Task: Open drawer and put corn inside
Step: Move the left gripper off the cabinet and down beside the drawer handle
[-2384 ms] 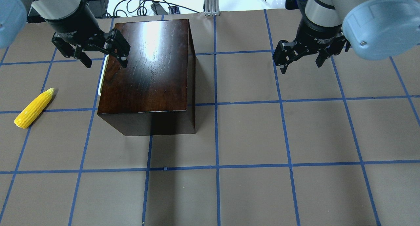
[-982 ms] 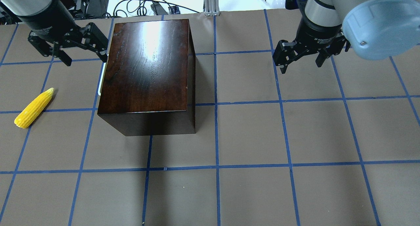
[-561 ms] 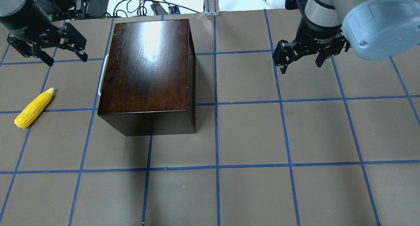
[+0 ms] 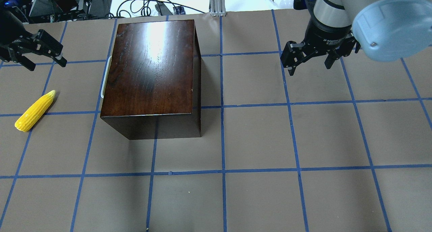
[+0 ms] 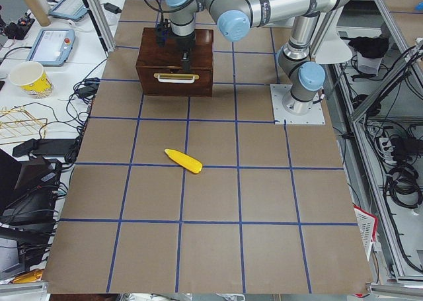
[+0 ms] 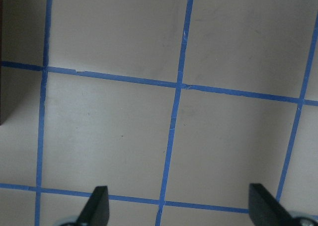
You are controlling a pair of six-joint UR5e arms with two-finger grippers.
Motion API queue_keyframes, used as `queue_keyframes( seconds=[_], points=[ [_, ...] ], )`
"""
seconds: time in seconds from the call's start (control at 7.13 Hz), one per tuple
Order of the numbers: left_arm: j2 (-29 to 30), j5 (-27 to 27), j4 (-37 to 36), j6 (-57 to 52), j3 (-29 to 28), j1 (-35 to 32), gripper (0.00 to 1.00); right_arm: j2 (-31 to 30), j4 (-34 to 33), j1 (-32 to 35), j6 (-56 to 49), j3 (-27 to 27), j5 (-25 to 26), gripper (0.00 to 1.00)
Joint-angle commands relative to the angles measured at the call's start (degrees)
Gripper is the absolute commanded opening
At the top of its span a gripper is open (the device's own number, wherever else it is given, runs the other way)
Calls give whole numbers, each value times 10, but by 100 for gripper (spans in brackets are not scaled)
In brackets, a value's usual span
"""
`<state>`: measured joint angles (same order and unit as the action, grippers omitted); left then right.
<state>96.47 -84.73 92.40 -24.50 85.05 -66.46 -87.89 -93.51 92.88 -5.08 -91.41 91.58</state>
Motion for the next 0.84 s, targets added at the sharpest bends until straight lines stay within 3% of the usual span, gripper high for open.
queue_keyframes(
  seconds=[0.0,0.42,0.7],
  points=[
    [34,26,-17,-28,6,26,100,0,0,0,1,0,0,100],
    [83,40,-44,-66,7,50,100,0,0,0,0,0,0,100],
    [111,79,-49,-56,8,49,100,0,0,-2,1,0,0,100]
  ],
)
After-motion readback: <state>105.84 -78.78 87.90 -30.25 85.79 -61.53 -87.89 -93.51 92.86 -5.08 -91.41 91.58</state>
